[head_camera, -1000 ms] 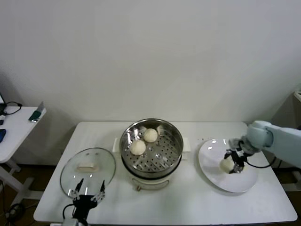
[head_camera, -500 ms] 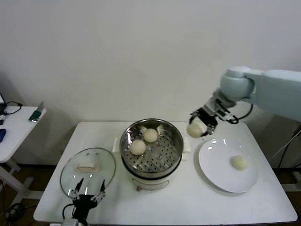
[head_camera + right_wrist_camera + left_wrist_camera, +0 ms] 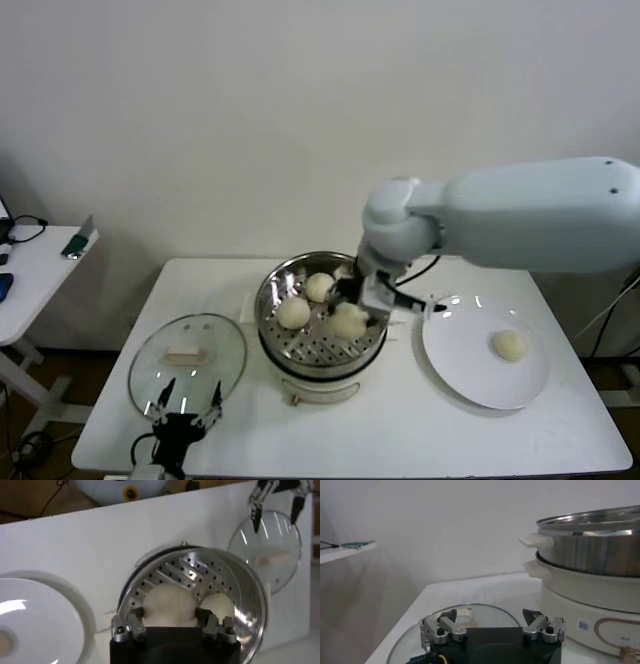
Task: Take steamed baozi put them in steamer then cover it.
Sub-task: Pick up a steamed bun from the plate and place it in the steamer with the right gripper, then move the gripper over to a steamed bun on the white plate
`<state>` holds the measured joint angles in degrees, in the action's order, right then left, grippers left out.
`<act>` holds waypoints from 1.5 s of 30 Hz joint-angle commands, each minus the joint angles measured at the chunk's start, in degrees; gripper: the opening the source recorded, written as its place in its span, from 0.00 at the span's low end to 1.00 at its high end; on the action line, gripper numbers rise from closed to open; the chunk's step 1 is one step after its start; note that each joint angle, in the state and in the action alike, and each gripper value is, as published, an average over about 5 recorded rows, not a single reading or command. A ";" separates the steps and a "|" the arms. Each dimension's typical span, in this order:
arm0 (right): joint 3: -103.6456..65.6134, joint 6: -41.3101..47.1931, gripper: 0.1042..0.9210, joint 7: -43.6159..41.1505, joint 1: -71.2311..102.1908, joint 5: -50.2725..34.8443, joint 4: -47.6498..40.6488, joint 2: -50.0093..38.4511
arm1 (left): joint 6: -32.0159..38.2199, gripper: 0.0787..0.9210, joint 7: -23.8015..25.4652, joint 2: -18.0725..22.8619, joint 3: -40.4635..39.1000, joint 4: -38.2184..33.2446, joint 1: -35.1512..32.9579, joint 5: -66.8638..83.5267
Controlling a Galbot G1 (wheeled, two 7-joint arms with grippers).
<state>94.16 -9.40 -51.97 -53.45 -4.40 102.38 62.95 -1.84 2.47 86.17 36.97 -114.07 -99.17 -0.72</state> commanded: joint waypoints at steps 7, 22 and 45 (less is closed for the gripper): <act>-1.83 -2.49 0.72 2.76 12.67 11.74 -9.26 8.01 | -0.04 0.88 0.00 0.14 0.53 0.43 0.31 0.25; -2.24 -3.22 0.72 2.28 14.90 10.52 -12.14 8.80 | 0.00 0.88 0.03 0.24 0.45 1.36 1.03 0.32; 9.91 1.93 0.88 -12.68 -9.38 -29.35 -26.39 -9.92 | 0.01 0.88 0.07 -0.03 0.41 0.99 1.23 0.79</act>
<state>95.72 -13.05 -58.89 -53.15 -15.17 82.54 62.04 -1.72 2.50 86.29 37.38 -113.04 -98.09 -0.07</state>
